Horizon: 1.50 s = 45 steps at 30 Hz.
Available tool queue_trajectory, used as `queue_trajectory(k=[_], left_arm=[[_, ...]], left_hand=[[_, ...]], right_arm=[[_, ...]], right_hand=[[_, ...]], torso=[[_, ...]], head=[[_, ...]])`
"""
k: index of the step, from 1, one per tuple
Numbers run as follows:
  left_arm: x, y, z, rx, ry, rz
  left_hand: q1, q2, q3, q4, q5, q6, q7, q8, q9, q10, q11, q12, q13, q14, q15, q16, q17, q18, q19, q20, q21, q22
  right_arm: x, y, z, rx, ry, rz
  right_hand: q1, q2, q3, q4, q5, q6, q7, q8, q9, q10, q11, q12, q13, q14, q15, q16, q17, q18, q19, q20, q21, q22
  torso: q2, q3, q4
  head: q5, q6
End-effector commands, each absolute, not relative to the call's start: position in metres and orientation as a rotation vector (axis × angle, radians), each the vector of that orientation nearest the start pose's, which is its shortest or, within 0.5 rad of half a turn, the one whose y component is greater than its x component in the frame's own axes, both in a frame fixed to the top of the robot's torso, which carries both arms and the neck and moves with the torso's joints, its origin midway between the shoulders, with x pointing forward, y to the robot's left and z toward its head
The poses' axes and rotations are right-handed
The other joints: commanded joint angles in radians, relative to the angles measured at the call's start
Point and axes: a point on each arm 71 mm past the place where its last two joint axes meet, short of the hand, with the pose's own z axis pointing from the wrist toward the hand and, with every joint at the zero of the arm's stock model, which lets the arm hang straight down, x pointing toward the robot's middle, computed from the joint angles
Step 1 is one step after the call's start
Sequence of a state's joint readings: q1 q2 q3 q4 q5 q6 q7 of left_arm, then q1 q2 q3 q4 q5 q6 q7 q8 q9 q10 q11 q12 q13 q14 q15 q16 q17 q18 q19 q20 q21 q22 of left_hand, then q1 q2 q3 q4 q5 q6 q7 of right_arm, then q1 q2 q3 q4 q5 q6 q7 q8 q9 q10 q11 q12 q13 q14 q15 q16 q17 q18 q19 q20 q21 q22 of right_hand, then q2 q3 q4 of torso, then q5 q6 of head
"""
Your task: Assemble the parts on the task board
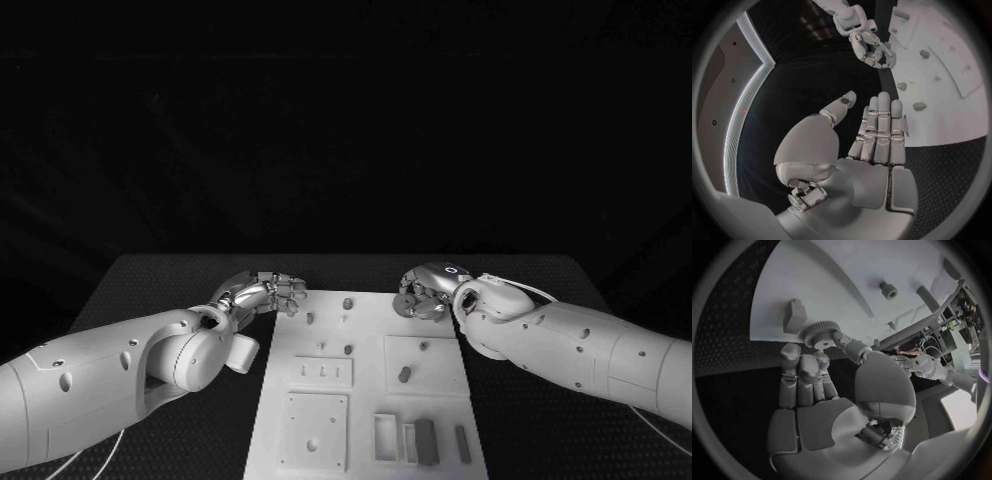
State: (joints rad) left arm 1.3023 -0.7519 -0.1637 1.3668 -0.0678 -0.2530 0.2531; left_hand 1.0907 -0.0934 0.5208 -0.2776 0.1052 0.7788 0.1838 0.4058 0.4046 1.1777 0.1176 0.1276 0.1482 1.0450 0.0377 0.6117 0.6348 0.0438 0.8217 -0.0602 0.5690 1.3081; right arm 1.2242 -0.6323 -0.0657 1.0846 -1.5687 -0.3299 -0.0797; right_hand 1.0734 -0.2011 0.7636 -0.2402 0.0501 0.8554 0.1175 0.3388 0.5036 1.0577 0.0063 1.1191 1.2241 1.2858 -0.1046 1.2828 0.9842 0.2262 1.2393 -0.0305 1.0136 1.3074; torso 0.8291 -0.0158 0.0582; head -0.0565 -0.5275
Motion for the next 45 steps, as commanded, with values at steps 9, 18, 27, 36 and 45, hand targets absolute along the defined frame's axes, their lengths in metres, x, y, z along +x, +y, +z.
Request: queue_trajectory(k=[9,18,27,36,45], left_arm=[[0.5191,0.2057,-0.1871,-1.024,1.617,-1.406],[0.5192,0.2061,-0.1871,-1.024,1.616,-1.406],[0.5193,0.2062,-0.1871,-1.025,1.616,-1.405],[0.5192,0.2062,-0.1871,-1.025,1.616,-1.405],[0.5192,0.2065,-0.1871,-1.025,1.614,-1.404]], left_hand=[[-0.006,0.001,0.001,-0.005,0.0,0.005,0.001,-0.006,0.002,-0.001,-0.001,-0.007,0.001,-0.005,0.0,-0.001,-0.002,0.01,-0.003,-0.001,0.005,0.006],[-0.006,0.001,0.001,-0.005,0.0,0.004,0.001,-0.006,0.002,-0.001,-0.001,-0.008,0.001,-0.005,0.0,-0.001,-0.002,0.01,-0.003,-0.001,0.005,0.006],[-0.006,0.001,0.001,-0.005,0.0,0.005,0.001,-0.007,0.002,-0.001,-0.001,-0.008,0.001,-0.005,0.0,-0.001,-0.002,0.01,-0.003,-0.001,0.005,0.006],[-0.007,0.002,0.001,-0.004,0.0,0.005,0.001,-0.007,0.003,0.0,-0.001,-0.009,0.002,-0.005,0.0,-0.001,-0.002,0.01,-0.003,-0.001,0.005,0.006],[-0.007,0.003,0.001,-0.004,0.0,0.005,0.001,-0.007,0.003,0.0,-0.001,-0.009,0.002,-0.005,0.0,-0.001,-0.002,0.01,-0.003,-0.001,0.005,0.006]], right_arm=[[0.5562,-0.2323,-0.2182,-0.214,1.695,0.342],[0.5556,-0.234,-0.216,-0.209,1.661,0.339],[0.5552,-0.2349,-0.2163,-0.213,1.664,0.341],[0.5548,-0.2334,-0.2183,-0.222,1.683,0.344],[0.5546,-0.2339,-0.2176,-0.283,1.656,0.28]], right_hand=[[-0.005,-0.041,0.002,-0.007,0.0,0.096,0.006,-0.03,-0.009,-0.023,0.007,-0.006,-0.005,-0.005,0.011,-0.014,0.007,0.036,-0.014,0.003,0.005,0.018],[-0.007,-0.052,-0.019,-0.016,0.002,0.067,0.017,-0.048,-0.017,-0.039,0.017,-0.006,-0.006,-0.01,0.021,-0.019,0.012,0.036,-0.02,0.001,0.004,0.018],[0.0,-0.047,-0.014,-0.014,0.002,0.072,0.016,-0.046,-0.017,-0.039,0.017,-0.004,-0.006,-0.009,0.021,-0.02,0.014,0.036,-0.02,0.0,0.004,0.017],[0.017,-0.028,0.025,0.0,-0.001,0.114,0.004,-0.025,-0.009,-0.035,0.006,0.003,-0.011,-0.007,0.012,-0.023,0.021,0.036,-0.019,0.001,0.007,0.017],[0.015,0.018,0.028,0.001,-0.002,0.181,-0.02,0.018,0.016,-0.022,-0.015,0.009,-0.016,-0.003,-0.004,-0.022,0.027,0.036,-0.019,0.003,0.017,0.019]], torso=[[0.0,0.0004,-0.0008],[0.0,-0.0001,-0.0005],[-0.001,-0.0002,0.0001],[0.0,-0.0002,-0.0011],[-0.001,-0.0006,0.0006]], head=[[0.001,0.001],[0.0,0.002],[0.0,0.004],[0.001,0.003],[-0.001,0.0]])
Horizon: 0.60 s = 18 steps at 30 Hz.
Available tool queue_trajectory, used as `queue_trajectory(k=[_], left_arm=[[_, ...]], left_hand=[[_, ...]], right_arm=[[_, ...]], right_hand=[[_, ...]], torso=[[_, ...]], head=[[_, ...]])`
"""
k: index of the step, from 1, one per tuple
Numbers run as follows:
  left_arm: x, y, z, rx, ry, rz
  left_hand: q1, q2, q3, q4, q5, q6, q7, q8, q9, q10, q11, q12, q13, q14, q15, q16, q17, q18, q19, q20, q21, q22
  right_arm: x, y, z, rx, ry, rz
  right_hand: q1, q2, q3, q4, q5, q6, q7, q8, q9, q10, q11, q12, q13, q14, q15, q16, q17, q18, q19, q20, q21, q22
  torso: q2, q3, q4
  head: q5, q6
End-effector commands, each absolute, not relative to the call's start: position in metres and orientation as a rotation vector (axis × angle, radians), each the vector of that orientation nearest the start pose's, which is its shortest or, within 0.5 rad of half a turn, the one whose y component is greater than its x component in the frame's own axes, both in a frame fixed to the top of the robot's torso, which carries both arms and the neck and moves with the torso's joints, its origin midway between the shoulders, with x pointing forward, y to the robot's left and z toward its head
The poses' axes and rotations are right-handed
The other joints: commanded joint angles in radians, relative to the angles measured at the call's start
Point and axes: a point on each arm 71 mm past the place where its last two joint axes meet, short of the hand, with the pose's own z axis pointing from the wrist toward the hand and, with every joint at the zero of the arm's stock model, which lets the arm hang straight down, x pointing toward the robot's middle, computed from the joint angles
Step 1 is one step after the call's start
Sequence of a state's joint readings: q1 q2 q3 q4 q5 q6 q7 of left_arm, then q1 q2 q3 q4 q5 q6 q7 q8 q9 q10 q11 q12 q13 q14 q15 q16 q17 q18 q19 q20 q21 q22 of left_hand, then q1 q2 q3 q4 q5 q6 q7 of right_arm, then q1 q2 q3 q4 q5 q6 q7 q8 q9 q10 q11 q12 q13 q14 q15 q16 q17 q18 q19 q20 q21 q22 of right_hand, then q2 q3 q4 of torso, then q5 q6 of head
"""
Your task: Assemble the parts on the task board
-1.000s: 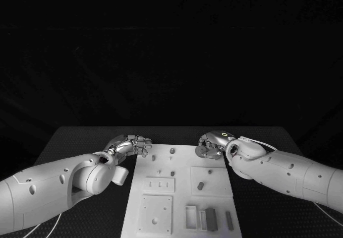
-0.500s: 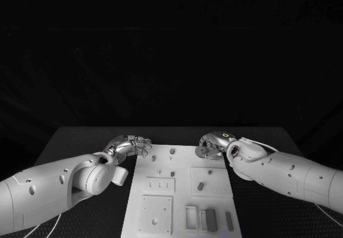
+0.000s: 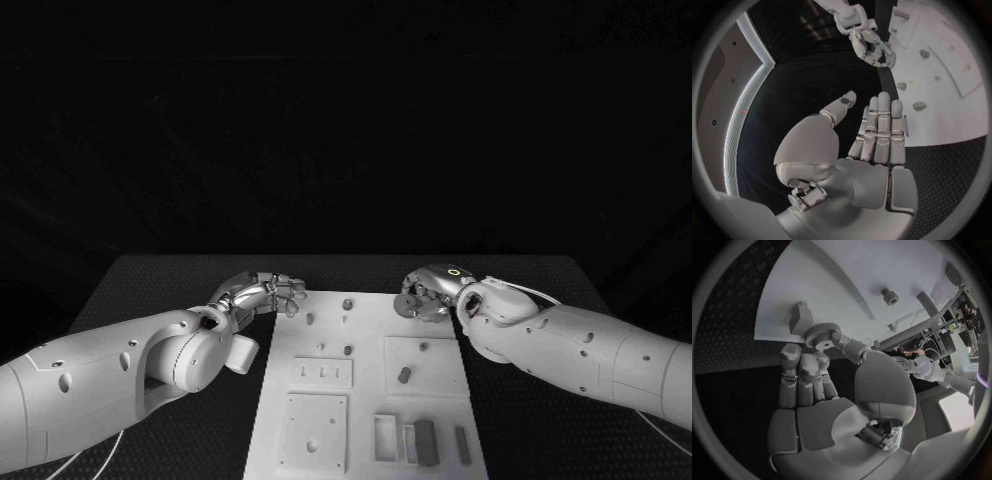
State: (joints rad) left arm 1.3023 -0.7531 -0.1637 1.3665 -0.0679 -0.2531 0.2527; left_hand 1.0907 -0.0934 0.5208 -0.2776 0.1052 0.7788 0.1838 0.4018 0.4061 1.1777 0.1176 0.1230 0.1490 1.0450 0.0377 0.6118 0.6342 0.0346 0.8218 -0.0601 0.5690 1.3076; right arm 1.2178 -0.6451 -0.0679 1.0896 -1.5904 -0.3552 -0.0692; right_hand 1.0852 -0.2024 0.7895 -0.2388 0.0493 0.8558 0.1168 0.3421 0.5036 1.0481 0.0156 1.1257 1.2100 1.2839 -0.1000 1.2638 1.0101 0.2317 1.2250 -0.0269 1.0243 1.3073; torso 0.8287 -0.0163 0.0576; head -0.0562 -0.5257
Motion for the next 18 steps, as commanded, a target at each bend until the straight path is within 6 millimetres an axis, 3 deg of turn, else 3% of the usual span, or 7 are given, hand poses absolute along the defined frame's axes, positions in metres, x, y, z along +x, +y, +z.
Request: queue_trajectory(k=[1,6,18], left_arm=[[0.519,0.207,-0.187,-1.026,1.614,-1.403],[0.519,0.207,-0.187,-1.026,1.613,-1.402],[0.519,0.208,-0.187,-1.025,1.609,-1.4]], left_hand=[[-0.007,0.003,0.001,-0.004,0.0,0.005,0.001,-0.003,0.002,0.0,-0.001,-0.004,0.001,-0.005,0.0,-0.001,-0.001,0.019,-0.003,-0.001,0.005,0.006],[-0.006,0.003,0.001,-0.004,0.0,0.006,0.001,-0.003,0.002,0.0,-0.002,-0.005,0.001,-0.005,0.0,-0.001,-0.001,0.019,-0.004,-0.001,0.005,0.006],[-0.006,0.003,0.002,-0.005,0.001,0.006,0.001,-0.004,0.003,0.001,-0.002,-0.005,0.001,-0.004,0.0,-0.001,-0.001,0.019,-0.004,-0.001,0.006,0.006]], right_arm=[[0.554,-0.234,-0.217,-0.292,1.65,0.274],[0.553,-0.232,-0.216,-0.305,1.63,0.272],[0.544,-0.22,-0.203,-0.357,1.465,0.28]], right_hand=[[0.005,0.027,0.003,-0.004,-0.001,0.185,-0.022,0.018,0.019,-0.01,-0.027,0.003,-0.002,0.0,-0.011,-0.003,0.002,0.03,-0.004,-0.001,0.007,0.019],[0.006,0.041,0.002,-0.017,-0.001,0.197,-0.029,0.03,0.028,0.002,-0.034,0.006,-0.005,0.004,-0.019,-0.004,0.003,0.03,-0.002,-0.003,0.01,0.018],[0.007,0.028,0.017,-0.016,-0.001,0.207,-0.035,0.039,0.036,0.018,-0.04,0.008,-0.011,0.01,-0.026,-0.006,0.005,0.03,0.007,-0.008,0.012,0.014]], torso=[[0.0,-0.0002,0.0013],[0.0,0.0002,0.0004],[-0.001,-0.0006,0.0002]], head=[[-0.001,-0.003],[-0.001,-0.003],[-0.002,0.003]])
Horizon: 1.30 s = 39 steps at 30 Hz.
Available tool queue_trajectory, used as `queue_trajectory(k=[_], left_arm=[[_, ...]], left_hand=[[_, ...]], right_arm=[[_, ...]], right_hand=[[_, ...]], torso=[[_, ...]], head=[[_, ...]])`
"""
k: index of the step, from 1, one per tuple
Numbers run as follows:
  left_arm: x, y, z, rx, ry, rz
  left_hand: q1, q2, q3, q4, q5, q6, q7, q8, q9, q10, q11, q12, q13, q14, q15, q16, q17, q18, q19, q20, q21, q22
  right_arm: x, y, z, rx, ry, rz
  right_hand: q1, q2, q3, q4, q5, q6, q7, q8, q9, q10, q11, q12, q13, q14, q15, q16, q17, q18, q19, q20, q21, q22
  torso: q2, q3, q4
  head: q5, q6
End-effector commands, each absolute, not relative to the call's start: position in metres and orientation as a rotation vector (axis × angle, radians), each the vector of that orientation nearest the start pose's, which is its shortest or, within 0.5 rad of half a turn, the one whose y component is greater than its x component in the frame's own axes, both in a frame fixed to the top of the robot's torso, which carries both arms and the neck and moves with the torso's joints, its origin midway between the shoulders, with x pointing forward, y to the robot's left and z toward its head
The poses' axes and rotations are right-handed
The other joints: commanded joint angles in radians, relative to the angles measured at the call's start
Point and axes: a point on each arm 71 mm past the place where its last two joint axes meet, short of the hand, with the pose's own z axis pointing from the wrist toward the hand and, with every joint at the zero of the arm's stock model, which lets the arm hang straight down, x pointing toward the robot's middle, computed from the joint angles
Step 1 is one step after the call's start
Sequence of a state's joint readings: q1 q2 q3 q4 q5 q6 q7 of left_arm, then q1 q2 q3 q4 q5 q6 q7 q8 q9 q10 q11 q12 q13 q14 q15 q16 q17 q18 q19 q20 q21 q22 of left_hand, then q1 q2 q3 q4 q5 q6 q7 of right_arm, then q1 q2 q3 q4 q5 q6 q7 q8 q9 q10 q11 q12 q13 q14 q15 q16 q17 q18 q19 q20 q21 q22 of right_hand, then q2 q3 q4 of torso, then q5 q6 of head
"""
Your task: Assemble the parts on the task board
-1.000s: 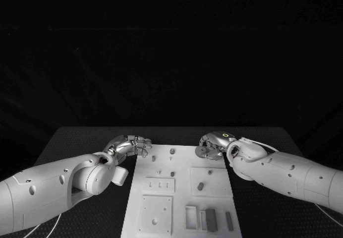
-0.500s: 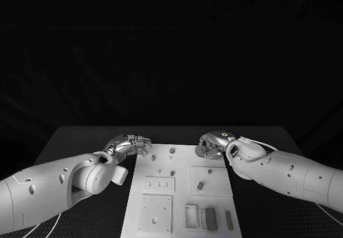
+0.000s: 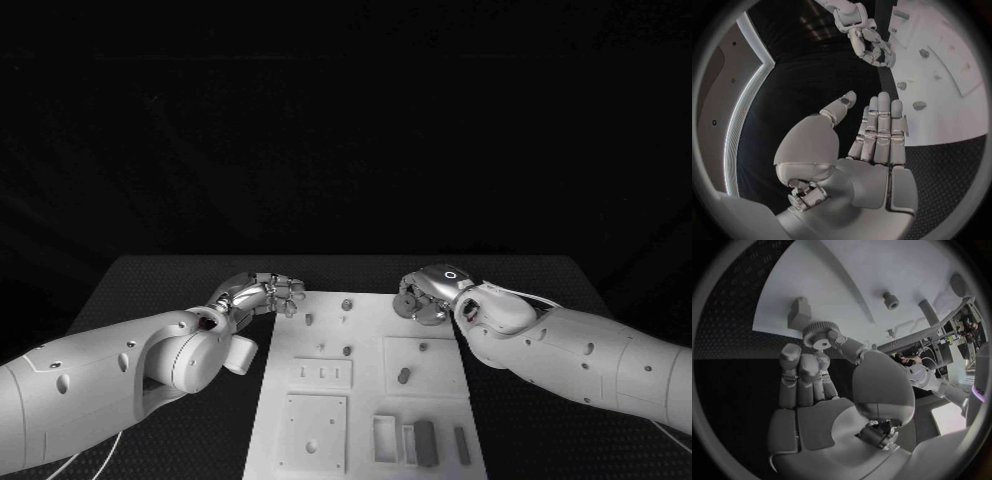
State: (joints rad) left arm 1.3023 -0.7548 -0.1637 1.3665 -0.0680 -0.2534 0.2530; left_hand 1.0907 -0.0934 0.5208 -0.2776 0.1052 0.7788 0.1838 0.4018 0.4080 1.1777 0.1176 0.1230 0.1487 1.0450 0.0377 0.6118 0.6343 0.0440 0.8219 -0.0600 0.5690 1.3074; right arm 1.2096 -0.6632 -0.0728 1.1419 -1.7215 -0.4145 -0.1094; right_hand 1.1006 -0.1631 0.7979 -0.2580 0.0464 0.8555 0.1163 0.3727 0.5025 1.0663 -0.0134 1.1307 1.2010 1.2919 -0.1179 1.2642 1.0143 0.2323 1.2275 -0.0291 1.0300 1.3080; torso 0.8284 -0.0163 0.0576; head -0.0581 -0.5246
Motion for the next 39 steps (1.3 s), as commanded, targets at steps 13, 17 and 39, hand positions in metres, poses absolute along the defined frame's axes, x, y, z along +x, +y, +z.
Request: queue_trajectory(k=[13,17,39], left_arm=[[0.521,0.209,-0.187,-1.025,1.602,-1.394],[0.52,0.209,-0.187,-1.022,1.602,-1.395],[0.52,0.205,-0.186,-1.017,1.605,-1.402]], left_hand=[[-0.006,0.003,0.002,-0.005,0.001,0.006,0.001,-0.004,0.001,0.001,-0.002,-0.006,0.002,-0.004,0.0,-0.001,-0.001,0.01,-0.004,-0.001,0.006,0.006],[-0.006,0.003,0.002,-0.005,0.001,0.006,0.001,-0.005,0.002,0.001,-0.002,-0.007,0.002,-0.004,0.0,-0.001,-0.001,0.01,-0.004,-0.001,0.006,0.006],[-0.006,0.003,0.002,-0.005,0.001,0.006,0.001,-0.006,0.002,0.0,-0.001,-0.008,0.002,-0.004,0.0,0.0,-0.001,0.01,-0.004,-0.001,0.006,0.006]], right_arm=[[0.519,-0.179,-0.184,-0.436,1.345,0.363],[0.511,-0.162,-0.181,-0.465,1.312,0.389],[0.507,-0.099,-0.186,-0.538,1.306,0.458]], right_hand=[[-0.005,-0.026,0.021,0.017,0.002,0.212,-0.037,0.012,0.041,0.01,-0.014,0.001,-0.006,0.005,-0.011,-0.008,0.003,0.029,0.014,-0.01,0.007,0.011],[-0.004,-0.027,0.022,0.019,0.002,0.212,-0.037,0.012,0.042,0.011,-0.015,0.0,-0.007,0.006,-0.011,-0.009,0.004,0.029,0.015,-0.011,0.007,0.011],[0.001,-0.038,0.028,0.03,0.002,0.212,-0.038,0.012,0.043,0.015,-0.015,-0.002,-0.01,0.007,-0.012,-0.011,0.004,0.029,0.018,-0.013,0.007,0.009]], torso=[[-0.003,-0.0028,-0.0005],[-0.003,-0.0034,0.0003],[-0.001,-0.0034,0.003]], head=[[0.001,0.013],[0.003,0.015],[0.01,0.011]])
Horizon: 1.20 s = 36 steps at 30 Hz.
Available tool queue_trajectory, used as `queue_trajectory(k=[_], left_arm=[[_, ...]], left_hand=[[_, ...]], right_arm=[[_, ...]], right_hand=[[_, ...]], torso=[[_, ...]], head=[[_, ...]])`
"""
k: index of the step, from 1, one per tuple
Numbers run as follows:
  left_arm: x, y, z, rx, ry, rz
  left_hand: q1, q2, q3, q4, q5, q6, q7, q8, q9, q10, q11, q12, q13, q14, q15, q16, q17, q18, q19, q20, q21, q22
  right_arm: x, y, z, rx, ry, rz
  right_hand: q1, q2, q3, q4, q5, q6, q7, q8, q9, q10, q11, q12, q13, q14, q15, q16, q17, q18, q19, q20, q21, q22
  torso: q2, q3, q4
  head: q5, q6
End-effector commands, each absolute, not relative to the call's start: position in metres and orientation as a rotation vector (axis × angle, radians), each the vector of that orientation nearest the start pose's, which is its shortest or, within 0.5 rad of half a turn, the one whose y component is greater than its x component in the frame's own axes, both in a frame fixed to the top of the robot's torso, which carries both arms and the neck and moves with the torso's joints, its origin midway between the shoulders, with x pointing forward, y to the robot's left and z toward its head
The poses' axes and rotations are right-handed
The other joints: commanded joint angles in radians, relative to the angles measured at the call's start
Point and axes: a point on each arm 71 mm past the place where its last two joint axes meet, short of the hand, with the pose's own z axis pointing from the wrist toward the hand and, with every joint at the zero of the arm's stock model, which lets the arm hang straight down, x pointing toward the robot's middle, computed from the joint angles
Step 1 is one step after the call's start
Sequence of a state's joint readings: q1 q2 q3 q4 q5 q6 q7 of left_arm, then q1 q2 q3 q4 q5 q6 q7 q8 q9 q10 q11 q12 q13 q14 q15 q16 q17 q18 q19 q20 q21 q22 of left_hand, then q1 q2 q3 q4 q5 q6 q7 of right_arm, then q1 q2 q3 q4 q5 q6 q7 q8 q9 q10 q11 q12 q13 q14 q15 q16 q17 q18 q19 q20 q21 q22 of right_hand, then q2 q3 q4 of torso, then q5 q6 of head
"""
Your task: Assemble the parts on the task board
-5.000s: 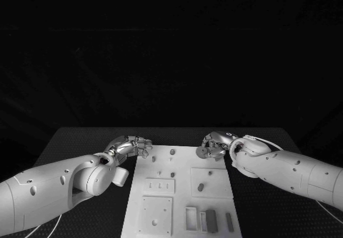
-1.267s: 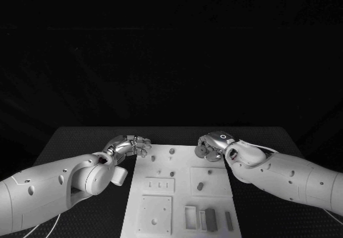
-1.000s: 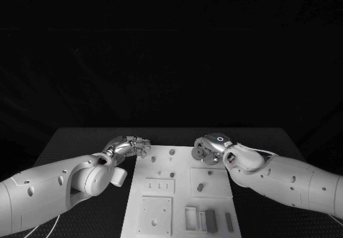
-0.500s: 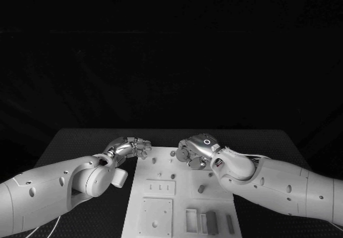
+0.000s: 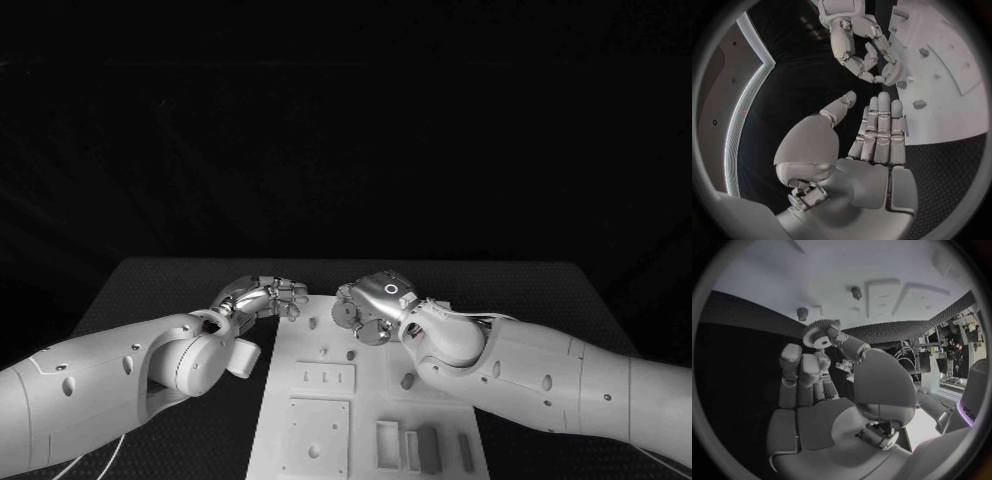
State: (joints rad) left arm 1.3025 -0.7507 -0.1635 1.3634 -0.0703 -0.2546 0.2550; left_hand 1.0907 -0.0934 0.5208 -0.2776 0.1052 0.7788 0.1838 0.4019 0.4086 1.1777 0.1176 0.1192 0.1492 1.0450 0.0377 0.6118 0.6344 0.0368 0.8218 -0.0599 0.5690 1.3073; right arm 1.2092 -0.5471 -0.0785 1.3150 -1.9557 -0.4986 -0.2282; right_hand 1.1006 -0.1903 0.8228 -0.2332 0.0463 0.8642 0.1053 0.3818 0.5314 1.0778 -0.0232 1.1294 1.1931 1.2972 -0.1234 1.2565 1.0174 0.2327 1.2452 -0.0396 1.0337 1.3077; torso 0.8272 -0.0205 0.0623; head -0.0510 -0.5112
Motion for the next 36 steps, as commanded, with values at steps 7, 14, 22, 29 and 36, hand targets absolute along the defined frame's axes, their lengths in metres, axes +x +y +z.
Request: queue_trajectory(k=[7,14,22,29,36], left_arm=[[0.52,0.203,-0.186,-1.014,1.608,-1.408],[0.52,0.201,-0.186,-1.013,1.61,-1.411],[0.52,0.202,-0.186,-1.014,1.609,-1.408],[0.52,0.202,-0.186,-1.013,1.61,-1.409],[0.52,0.201,-0.186,-1.013,1.611,-1.41]], left_hand=[[-0.007,0.003,0.001,-0.005,0.001,0.006,0.001,-0.006,0.002,0.0,-0.001,-0.005,0.001,-0.004,0.0,0.0,-0.001,0.017,-0.004,-0.001,0.007,0.006],[-0.007,0.004,0.001,-0.004,0.001,0.006,0.001,-0.006,0.002,0.0,-0.001,-0.005,0.001,-0.004,0.0,0.0,-0.002,0.017,-0.004,-0.001,0.007,0.006],[-0.007,0.004,0.001,-0.005,0.001,0.006,0.001,-0.007,0.002,0.0,-0.001,-0.005,0.002,-0.004,0.0,0.0,-0.002,0.017,-0.004,-0.001,0.007,0.006],[-0.007,0.004,0.001,-0.005,0.001,0.006,0.001,-0.007,0.003,0.001,-0.001,-0.006,0.002,-0.004,0.0,0.0,-0.002,0.017,-0.004,-0.001,0.007,0.006],[-0.007,0.004,0.001,-0.005,0.001,0.006,0.001,-0.007,0.003,0.001,-0.001,-0.006,0.002,-0.004,0.0,0.0,-0.002,0.017,-0.004,-0.002,0.007,0.006]], right_arm=[[0.512,-0.094,-0.196,-0.554,1.326,0.447],[0.516,-0.098,-0.207,-0.551,1.361,0.429],[0.519,-0.098,-0.208,-0.55,1.363,0.422],[0.521,-0.096,-0.209,-0.548,1.365,0.422],[0.521,-0.094,-0.211,-0.55,1.37,0.423]], right_hand=[[0.003,-0.016,0.007,0.01,0.002,0.203,-0.027,0.003,0.014,0.004,-0.005,-0.002,-0.003,0.002,-0.006,-0.005,0.001,0.029,0.001,-0.003,0.002,0.009],[0.003,-0.017,0.008,0.012,0.002,0.202,-0.026,0.002,0.014,0.004,-0.005,-0.003,-0.003,0.002,-0.006,-0.005,0.001,0.029,0.001,-0.003,0.002,0.009],[0.003,-0.018,0.01,0.014,0.002,0.201,-0.026,0.002,0.014,0.004,-0.005,-0.004,-0.004,0.003,-0.006,-0.006,0.001,0.029,0.001,-0.003,0.001,0.009],[0.004,-0.019,0.01,0.015,0.002,0.2,-0.026,0.001,0.014,0.003,-0.005,-0.004,-0.004,0.003,-0.006,-0.006,0.001,0.029,0.001,-0.003,0.001,0.009],[0.003,-0.021,0.011,0.017,0.002,0.198,-0.025,0.0,0.014,0.003,-0.004,-0.005,-0.005,0.003,-0.006,-0.007,0.002,0.029,0.0,-0.003,0.001,0.008]], torso=[[0.001,0.0,0.0006],[0.001,0.0015,0.0016],[0.0,0.0011,-0.0016],[0.0,0.0019,-0.0026],[0.0,0.0003,-0.0017]], head=[[0.002,-0.005],[0.006,-0.011],[0.009,-0.012],[0.011,-0.009],[0.012,-0.012]])
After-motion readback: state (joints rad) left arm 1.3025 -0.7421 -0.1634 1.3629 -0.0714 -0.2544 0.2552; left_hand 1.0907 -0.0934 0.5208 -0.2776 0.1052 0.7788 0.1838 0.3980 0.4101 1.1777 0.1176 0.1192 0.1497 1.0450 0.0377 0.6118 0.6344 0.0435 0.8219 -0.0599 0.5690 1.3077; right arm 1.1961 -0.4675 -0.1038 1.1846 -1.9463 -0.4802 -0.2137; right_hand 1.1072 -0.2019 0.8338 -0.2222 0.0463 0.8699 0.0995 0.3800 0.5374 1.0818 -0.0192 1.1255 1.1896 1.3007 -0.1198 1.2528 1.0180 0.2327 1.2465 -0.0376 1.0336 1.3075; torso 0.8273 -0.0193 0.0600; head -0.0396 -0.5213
